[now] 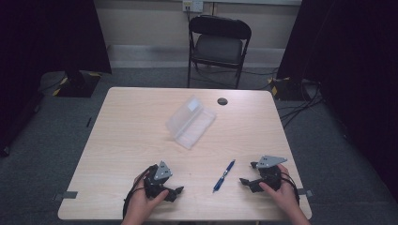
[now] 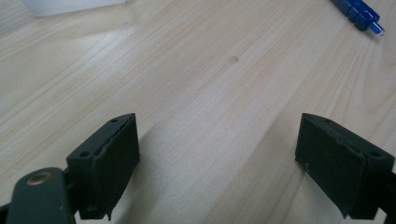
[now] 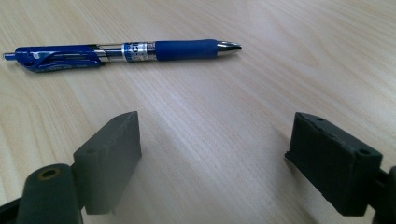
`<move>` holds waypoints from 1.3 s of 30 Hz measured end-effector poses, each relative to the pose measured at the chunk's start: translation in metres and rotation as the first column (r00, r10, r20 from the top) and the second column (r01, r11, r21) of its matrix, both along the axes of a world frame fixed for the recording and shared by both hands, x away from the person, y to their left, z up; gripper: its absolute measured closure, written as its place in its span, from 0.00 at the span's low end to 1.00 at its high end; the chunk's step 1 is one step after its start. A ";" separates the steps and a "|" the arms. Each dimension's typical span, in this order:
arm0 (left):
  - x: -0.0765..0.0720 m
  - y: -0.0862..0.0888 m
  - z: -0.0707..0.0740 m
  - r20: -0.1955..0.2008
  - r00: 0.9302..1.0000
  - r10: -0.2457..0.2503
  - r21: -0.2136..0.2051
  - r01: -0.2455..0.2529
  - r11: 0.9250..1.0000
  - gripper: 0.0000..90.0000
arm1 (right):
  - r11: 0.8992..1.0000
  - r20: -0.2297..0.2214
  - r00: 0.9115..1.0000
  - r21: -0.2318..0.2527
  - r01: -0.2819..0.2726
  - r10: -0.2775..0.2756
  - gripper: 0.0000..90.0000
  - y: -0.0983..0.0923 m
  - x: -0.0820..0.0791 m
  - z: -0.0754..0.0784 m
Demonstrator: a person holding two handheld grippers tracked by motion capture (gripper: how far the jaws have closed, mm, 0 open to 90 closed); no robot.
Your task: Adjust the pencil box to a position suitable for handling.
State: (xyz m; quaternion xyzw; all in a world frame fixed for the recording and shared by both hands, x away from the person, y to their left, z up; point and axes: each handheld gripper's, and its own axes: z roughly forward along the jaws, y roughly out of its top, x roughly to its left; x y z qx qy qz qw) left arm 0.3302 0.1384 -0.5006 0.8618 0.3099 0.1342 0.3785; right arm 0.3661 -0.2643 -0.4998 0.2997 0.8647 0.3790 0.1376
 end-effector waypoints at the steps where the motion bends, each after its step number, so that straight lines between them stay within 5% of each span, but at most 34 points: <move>1: 0.000 0.000 0.000 0.000 1.000 0.000 0.000 0.000 1.000 0.15 | 1.000 0.000 1.000 0.000 0.000 0.000 0.17 0.000 0.000 0.000; 12: 0.000 -0.001 0.000 -0.003 1.000 0.005 0.004 -0.005 1.000 0.15 | 1.000 0.000 1.000 0.000 0.000 0.000 0.17 0.000 0.000 0.000; 19: 0.004 -0.002 0.002 0.014 0.999 0.052 -0.012 -0.051 0.999 0.34 | 1.000 0.000 1.000 0.002 -0.001 0.001 0.17 0.000 -0.001 0.000; 39: 0.042 -0.032 0.012 0.013 0.996 0.091 -0.018 -0.091 0.996 0.37 | 1.000 -0.001 1.000 0.000 0.000 0.000 0.17 -0.001 -0.002 0.000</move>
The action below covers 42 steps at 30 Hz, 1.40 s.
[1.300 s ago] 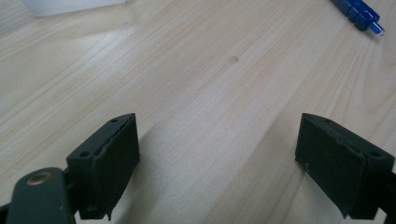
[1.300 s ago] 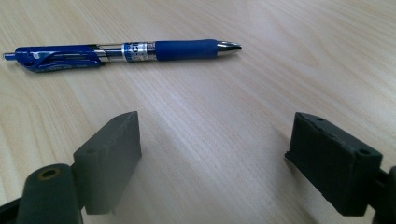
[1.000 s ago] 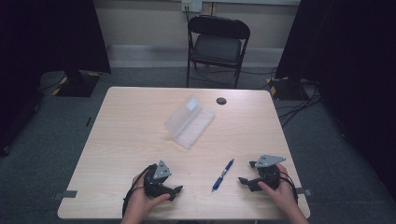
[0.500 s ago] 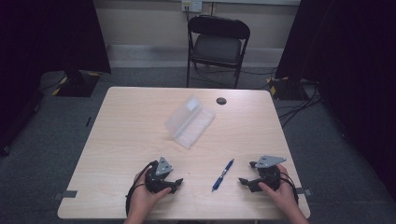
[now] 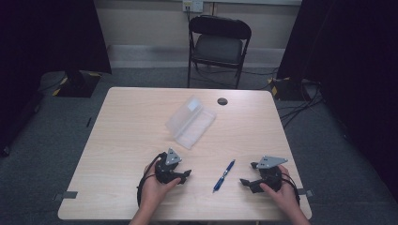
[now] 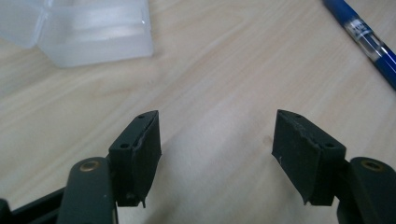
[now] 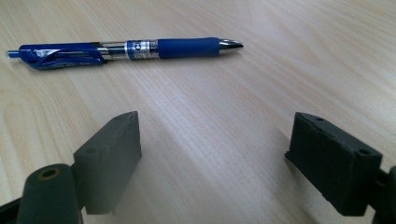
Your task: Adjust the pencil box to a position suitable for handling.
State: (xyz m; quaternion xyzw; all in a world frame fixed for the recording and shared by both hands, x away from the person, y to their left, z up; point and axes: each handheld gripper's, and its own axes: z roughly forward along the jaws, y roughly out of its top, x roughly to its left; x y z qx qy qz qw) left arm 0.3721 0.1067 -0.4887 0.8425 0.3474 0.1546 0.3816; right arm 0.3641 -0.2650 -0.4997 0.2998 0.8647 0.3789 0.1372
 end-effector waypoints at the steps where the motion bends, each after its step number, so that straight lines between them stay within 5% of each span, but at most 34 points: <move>1: 0.000 0.000 0.000 0.000 1.000 0.000 0.000 0.000 1.000 0.37 | 1.000 0.000 1.000 0.000 0.000 0.000 0.17 0.000 0.000 0.000; 14: 0.041 -0.017 0.010 0.023 0.998 0.057 0.008 -0.058 0.998 0.45 | 1.000 -0.002 1.000 0.001 -0.002 0.002 0.17 0.000 0.000 0.000; 19: 0.053 -0.016 0.014 0.043 0.997 0.059 0.045 -0.061 0.997 0.50 | 1.000 -0.001 1.000 0.000 0.000 0.000 0.17 0.000 0.000 0.000; 27: 0.070 -0.019 0.017 0.053 0.996 0.069 0.054 -0.072 0.996 0.54 | 1.000 -0.002 1.000 0.002 -0.002 0.002 0.17 0.000 0.000 0.000; 28: 0.071 -0.021 0.017 0.047 0.996 0.079 0.031 -0.080 0.996 0.54 | 1.000 -0.001 1.000 0.000 0.000 0.000 0.17 0.000 0.000 0.000; 30: 0.075 -0.023 0.018 0.057 0.995 0.076 0.069 -0.080 0.994 0.55 | 1.000 -0.002 1.000 0.002 -0.002 0.002 0.17 0.000 0.000 0.000; 33: 0.078 -0.024 0.018 0.043 0.996 0.083 0.091 -0.087 0.992 0.57 | 1.000 -0.002 1.000 0.001 -0.002 0.002 0.17 0.000 0.000 0.000; 37: 0.084 -0.028 0.015 -0.008 0.993 0.115 0.060 -0.115 0.992 0.60 | 1.000 -0.001 1.000 0.001 -0.001 0.001 0.17 0.000 0.000 0.000; 42: 0.087 -0.028 0.013 -0.009 0.994 0.109 0.076 -0.108 0.991 0.62 | 1.000 -0.002 1.000 0.002 -0.002 0.002 0.17 0.000 0.000 0.000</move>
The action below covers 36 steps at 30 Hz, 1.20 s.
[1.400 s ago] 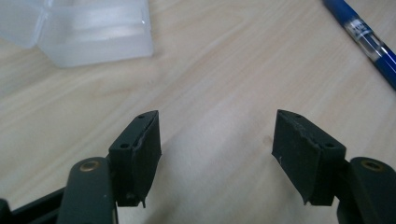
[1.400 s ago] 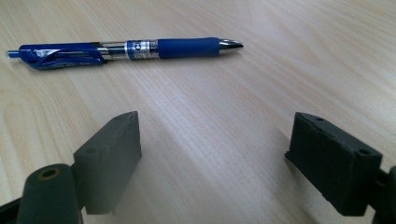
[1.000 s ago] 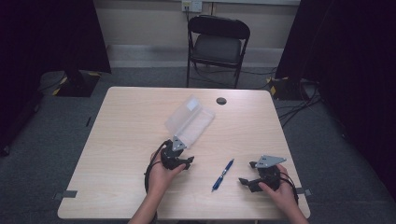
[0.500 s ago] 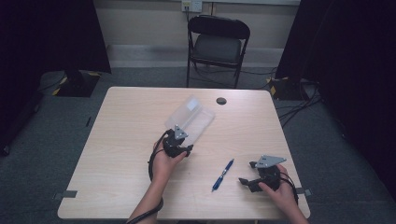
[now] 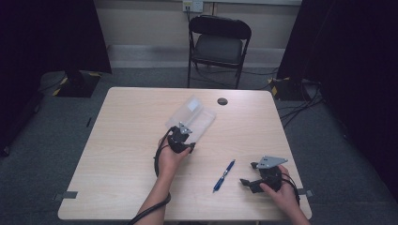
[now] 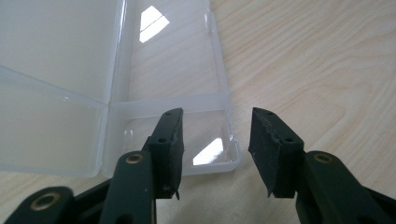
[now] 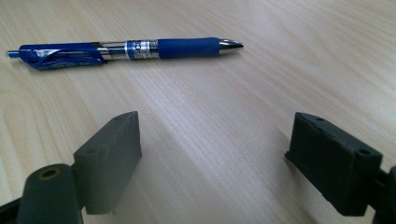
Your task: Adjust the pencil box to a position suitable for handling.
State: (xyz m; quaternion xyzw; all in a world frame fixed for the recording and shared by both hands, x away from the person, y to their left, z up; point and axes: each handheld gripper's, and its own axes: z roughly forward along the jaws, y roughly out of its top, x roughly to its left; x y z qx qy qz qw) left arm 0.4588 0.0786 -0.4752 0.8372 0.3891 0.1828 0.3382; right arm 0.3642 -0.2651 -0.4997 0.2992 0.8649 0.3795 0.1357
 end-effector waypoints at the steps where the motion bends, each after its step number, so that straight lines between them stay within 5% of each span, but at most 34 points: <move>1: -0.001 -0.001 -0.001 -0.016 1.000 0.018 -0.017 -0.018 1.000 0.63 | 1.000 0.000 1.000 0.000 0.000 0.000 0.17 0.000 0.000 0.000; 12: 0.001 0.006 -0.005 -0.003 1.000 -0.006 -0.002 0.006 1.000 0.70 | 1.000 0.002 1.000 -0.002 0.002 -0.002 0.17 0.000 0.000 0.000; 20: 0.001 0.003 -0.006 -0.013 1.000 0.005 -0.032 -0.006 0.999 0.72 | 1.000 0.002 1.000 -0.002 0.003 -0.003 0.17 0.000 0.000 0.000; 36: -0.005 0.004 -0.002 -0.059 0.998 -0.024 0.001 0.024 1.000 0.83 | 1.000 0.002 1.000 -0.002 0.003 -0.003 0.17 0.000 0.000 0.000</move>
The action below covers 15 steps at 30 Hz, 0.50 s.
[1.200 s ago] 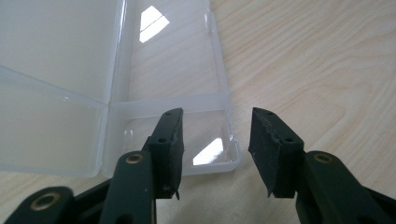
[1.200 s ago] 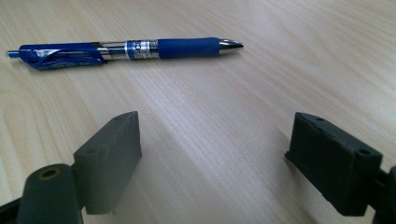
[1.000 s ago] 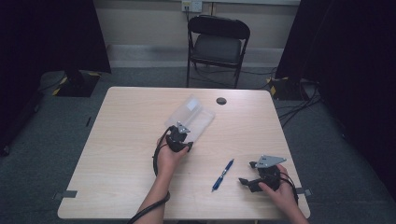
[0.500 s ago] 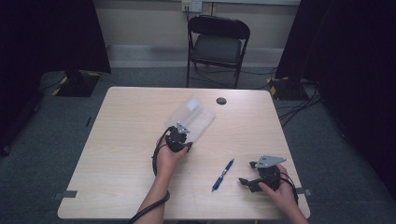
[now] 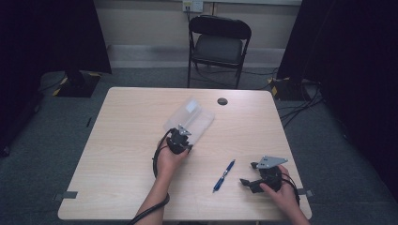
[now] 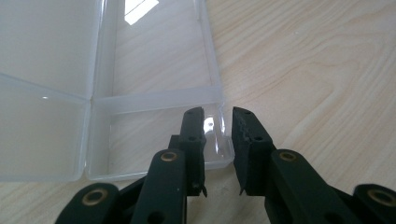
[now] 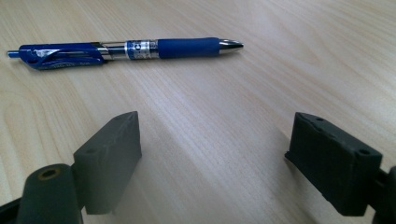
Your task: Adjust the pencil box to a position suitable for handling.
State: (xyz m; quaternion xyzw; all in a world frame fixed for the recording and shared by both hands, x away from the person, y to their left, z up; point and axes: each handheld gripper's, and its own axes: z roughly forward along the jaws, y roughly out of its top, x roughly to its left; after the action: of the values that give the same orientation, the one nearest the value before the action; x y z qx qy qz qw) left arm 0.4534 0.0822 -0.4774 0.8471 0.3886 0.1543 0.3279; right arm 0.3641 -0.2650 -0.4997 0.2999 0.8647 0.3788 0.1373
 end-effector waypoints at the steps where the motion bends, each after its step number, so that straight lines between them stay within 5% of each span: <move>1: 0.000 0.000 0.000 -0.003 1.000 0.000 -0.002 0.000 1.000 0.83 | 1.000 0.000 1.000 0.000 0.000 0.000 0.17 0.000 0.000 0.000; 15: -0.026 0.015 0.002 -0.046 0.997 -0.068 0.009 0.068 0.998 0.91 | 1.000 0.000 1.000 0.000 0.000 0.000 0.17 0.000 0.000 0.000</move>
State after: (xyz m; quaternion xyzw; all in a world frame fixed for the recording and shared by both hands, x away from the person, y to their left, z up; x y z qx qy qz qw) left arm 0.4277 0.0968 -0.4753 0.8649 0.3661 0.1254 0.3196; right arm 0.3641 -0.2650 -0.4997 0.3000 0.8647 0.3787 0.1372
